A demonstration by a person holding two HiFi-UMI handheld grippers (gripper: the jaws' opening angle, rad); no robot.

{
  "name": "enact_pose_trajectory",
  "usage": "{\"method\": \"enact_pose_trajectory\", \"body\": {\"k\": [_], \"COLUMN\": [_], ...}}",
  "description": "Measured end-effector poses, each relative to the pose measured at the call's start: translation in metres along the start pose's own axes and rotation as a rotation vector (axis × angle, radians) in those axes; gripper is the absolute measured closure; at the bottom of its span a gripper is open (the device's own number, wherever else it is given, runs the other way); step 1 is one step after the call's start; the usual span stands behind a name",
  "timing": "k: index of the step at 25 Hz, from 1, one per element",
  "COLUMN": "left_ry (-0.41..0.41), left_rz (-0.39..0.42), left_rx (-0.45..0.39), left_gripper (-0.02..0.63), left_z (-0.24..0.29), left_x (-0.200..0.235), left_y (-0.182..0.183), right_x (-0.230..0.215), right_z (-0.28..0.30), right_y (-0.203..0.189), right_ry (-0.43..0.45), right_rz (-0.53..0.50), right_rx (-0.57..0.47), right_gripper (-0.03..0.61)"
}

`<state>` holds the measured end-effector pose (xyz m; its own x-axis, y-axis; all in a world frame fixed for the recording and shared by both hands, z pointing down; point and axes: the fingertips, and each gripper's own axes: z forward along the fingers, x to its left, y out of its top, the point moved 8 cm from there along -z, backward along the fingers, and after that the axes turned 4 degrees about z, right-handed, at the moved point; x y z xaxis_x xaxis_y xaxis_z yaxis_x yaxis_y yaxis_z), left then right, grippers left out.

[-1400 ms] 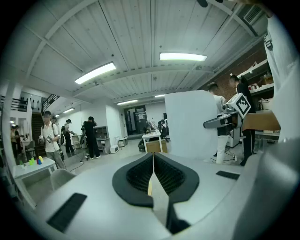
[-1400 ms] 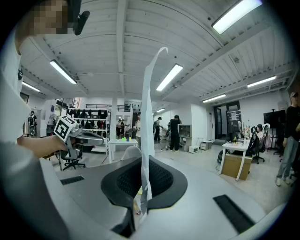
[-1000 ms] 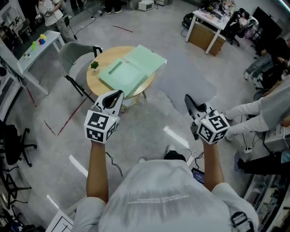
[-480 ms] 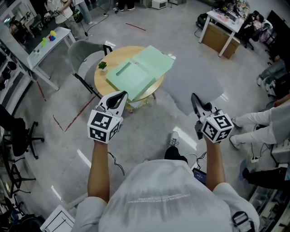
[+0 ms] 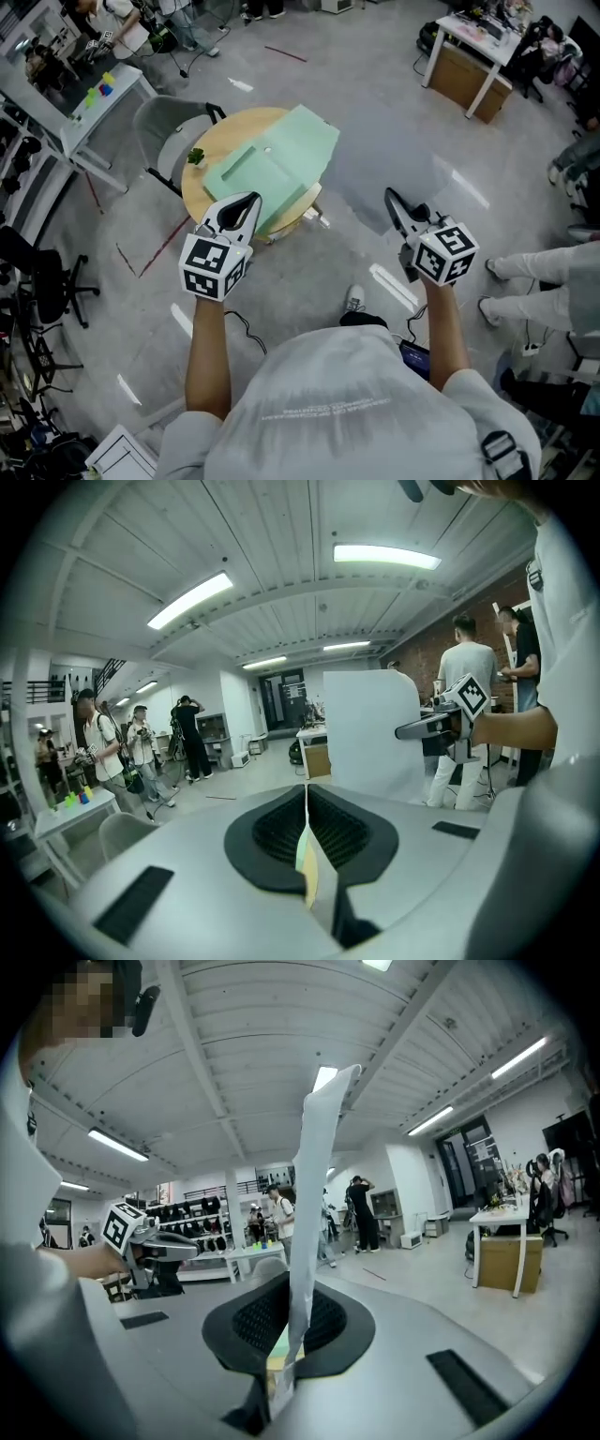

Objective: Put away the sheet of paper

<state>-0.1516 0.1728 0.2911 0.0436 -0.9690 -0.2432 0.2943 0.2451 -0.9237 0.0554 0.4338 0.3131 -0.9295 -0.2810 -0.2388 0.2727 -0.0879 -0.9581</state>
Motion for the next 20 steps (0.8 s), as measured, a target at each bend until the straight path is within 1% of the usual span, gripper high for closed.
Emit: {"method": "enact_pose_trajectory", "body": {"k": [5, 9, 12, 15, 17, 20], "left_ry": [0.04, 0.074, 0.107, 0.143, 0.182, 0.247], "left_rz": [-0.042, -0.066, -0.099, -0.164, -0.234, -0.321], "left_rx": [0.039, 0.075, 0.105, 0.109, 0.1, 0.128], "left_gripper": [0.588, 0.588, 0.588, 0.588, 0.588, 0.589], "left_z": [0.044, 0.076, 0.091, 0.099, 0.1, 0.1], "left_x": [-0.001, -0.008, -0.011, -0.011, -0.008, -0.002], "left_y": [0.015, 0.019, 0.016, 0.012, 0.004, -0.014], "right_x": [-0.056, -0.103, -0.129, -0.146, -0.154, -0.16], "right_z": [0.026, 0.043, 0.056, 0.068, 0.079, 0.098], "right_y": [0.02, 0.023, 0.021, 0.02, 0.019, 0.015], "right_ry": [0.057, 0.087, 0.119, 0.149, 0.168, 0.195], "right_rz": [0.009, 0.041, 0.072, 0.104, 0.12, 0.142], "right_rx": [0.003, 0.033, 0.055, 0.079, 0.097, 0.13], "right_gripper": [0.549, 0.549, 0.549, 0.549, 0.549, 0.549]}}
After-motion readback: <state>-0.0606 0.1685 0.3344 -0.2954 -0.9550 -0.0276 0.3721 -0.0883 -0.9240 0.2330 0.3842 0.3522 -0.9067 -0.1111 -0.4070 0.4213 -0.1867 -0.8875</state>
